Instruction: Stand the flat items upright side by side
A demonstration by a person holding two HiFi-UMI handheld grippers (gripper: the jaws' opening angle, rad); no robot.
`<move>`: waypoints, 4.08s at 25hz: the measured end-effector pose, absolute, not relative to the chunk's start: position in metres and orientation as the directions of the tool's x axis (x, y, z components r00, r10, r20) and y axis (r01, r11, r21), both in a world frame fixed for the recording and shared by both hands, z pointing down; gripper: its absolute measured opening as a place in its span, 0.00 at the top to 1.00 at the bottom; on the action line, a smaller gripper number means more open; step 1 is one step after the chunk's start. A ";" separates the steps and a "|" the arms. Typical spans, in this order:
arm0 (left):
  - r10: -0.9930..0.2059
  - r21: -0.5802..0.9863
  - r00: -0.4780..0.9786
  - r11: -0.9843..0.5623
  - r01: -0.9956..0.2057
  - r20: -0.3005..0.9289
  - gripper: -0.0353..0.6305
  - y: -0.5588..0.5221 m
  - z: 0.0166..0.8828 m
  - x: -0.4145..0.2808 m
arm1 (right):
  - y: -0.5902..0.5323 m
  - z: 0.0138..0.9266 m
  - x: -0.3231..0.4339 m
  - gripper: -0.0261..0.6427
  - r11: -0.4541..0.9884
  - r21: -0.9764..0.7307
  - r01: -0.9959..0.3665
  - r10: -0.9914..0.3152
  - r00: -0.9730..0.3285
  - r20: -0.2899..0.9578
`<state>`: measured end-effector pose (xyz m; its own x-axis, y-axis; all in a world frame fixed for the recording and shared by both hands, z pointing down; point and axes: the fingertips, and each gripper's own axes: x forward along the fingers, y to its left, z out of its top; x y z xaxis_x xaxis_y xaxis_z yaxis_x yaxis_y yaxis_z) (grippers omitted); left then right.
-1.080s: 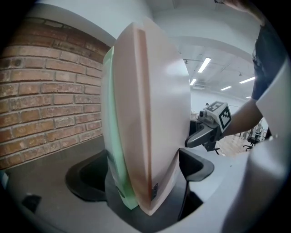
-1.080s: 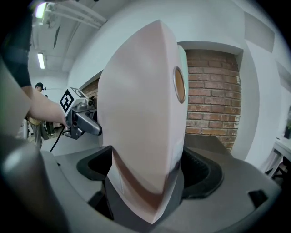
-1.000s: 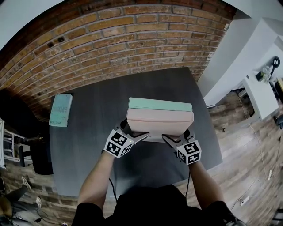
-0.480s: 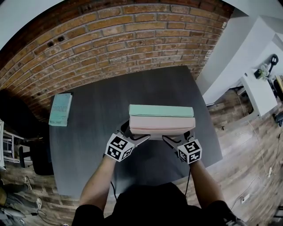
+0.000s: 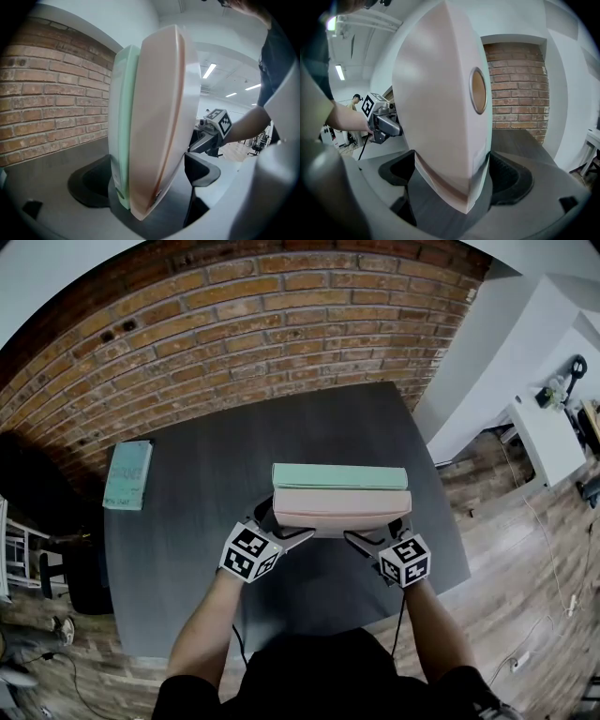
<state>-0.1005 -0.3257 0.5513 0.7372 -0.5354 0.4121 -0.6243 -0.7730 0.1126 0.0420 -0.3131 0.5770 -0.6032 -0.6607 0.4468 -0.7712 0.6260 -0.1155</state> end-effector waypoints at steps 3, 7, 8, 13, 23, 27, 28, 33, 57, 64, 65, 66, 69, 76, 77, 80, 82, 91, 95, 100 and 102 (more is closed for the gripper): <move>-0.541 0.109 0.733 -0.770 -0.629 0.413 0.17 -0.326 0.550 -0.104 | -0.314 0.575 0.044 0.23 0.624 -0.121 -0.772 -0.663 -0.605 0.442; -0.539 0.104 0.728 -0.769 -0.631 0.423 0.17 -0.326 0.551 -0.106 | -0.314 0.574 0.046 0.23 0.622 -0.129 -0.773 -0.664 -0.607 0.436; -0.537 0.101 0.727 -0.771 -0.629 0.427 0.17 -0.326 0.552 -0.107 | -0.314 0.574 0.046 0.23 0.621 -0.132 -0.773 -0.664 -0.608 0.436; -0.541 0.102 0.724 -0.767 -0.633 0.429 0.17 -0.325 0.553 -0.110 | -0.313 0.574 0.047 0.23 0.614 -0.143 -0.776 -0.668 -0.608 0.430; -0.539 0.094 0.724 -0.771 -0.630 0.429 0.17 -0.321 0.549 -0.116 | -0.305 0.568 0.060 0.22 0.586 -0.148 -0.797 -0.690 -0.586 0.424; -0.538 0.092 0.727 -0.774 -0.627 0.427 0.17 -0.316 0.548 -0.117 | -0.298 0.568 0.061 0.23 0.581 -0.146 -0.801 -0.693 -0.581 0.427; -0.538 0.093 0.728 -0.774 -0.626 0.425 0.17 -0.315 0.548 -0.117 | -0.296 0.568 0.061 0.22 0.579 -0.146 -0.802 -0.694 -0.579 0.428; -0.537 0.090 0.726 -0.774 -0.626 0.430 0.17 -0.311 0.549 -0.118 | -0.293 0.569 0.058 0.22 0.580 -0.152 -0.800 -0.692 -0.583 0.426; -0.614 0.101 0.690 -0.714 -0.692 0.384 0.29 -0.284 0.527 -0.154 | -0.255 0.541 0.074 0.23 0.424 -0.194 -0.885 -0.792 -0.466 0.394; -0.693 0.087 0.662 -0.669 -0.738 0.284 0.54 -0.264 0.488 -0.163 | -0.228 0.515 0.069 0.29 0.408 -0.216 -0.887 -0.815 -0.460 0.351; -0.693 0.110 0.666 -0.666 -0.738 0.277 0.56 -0.261 0.483 -0.162 | -0.227 0.510 0.069 0.31 0.410 -0.221 -0.885 -0.819 -0.464 0.337; -0.686 0.147 0.676 -0.665 -0.733 0.269 0.56 -0.257 0.478 -0.160 | -0.227 0.503 0.069 0.34 0.414 -0.226 -0.882 -0.823 -0.469 0.322; -0.681 0.228 0.696 -0.657 -0.718 0.228 0.60 -0.242 0.457 -0.152 | -0.221 0.480 0.065 0.40 0.436 -0.246 -0.866 -0.830 -0.493 0.261; -0.706 0.188 0.675 -0.648 -0.738 0.216 0.73 -0.195 0.441 -0.095 | -0.174 0.446 0.076 0.58 0.498 -0.245 -0.832 -0.815 -0.546 0.196; -0.712 0.195 0.670 -0.641 -0.742 0.210 0.75 -0.187 0.440 -0.085 | -0.167 0.445 0.080 0.61 0.510 -0.230 -0.829 -0.809 -0.553 0.201; -0.769 0.189 0.611 -0.582 -0.791 0.189 0.85 -0.162 0.437 -0.069 | -0.146 0.445 0.090 0.74 0.546 -0.190 -0.816 -0.788 -0.578 0.214; -0.819 0.153 0.537 -0.515 -0.843 0.204 0.87 -0.150 0.440 -0.070 | -0.134 0.449 0.092 0.80 0.574 -0.184 -0.798 -0.766 -0.603 0.223; -0.880 0.094 0.411 -0.400 -0.912 0.237 0.91 -0.133 0.434 -0.084 | -0.122 0.450 0.119 0.94 0.553 -0.234 -0.800 -0.783 -0.595 0.181; -0.881 0.050 0.417 -0.417 -0.908 0.224 0.91 -0.137 0.416 -0.085 | -0.130 0.430 0.119 0.94 0.565 -0.194 -0.802 -0.793 -0.593 0.141; -0.882 0.026 0.427 -0.431 -0.902 0.200 0.91 -0.147 0.399 -0.098 | -0.133 0.409 0.102 0.94 0.579 -0.148 -0.802 -0.796 -0.595 0.110; -0.878 0.013 0.442 -0.447 -0.894 0.184 0.91 -0.148 0.390 -0.104 | -0.136 0.401 0.095 0.94 0.576 -0.141 -0.805 -0.799 -0.591 0.110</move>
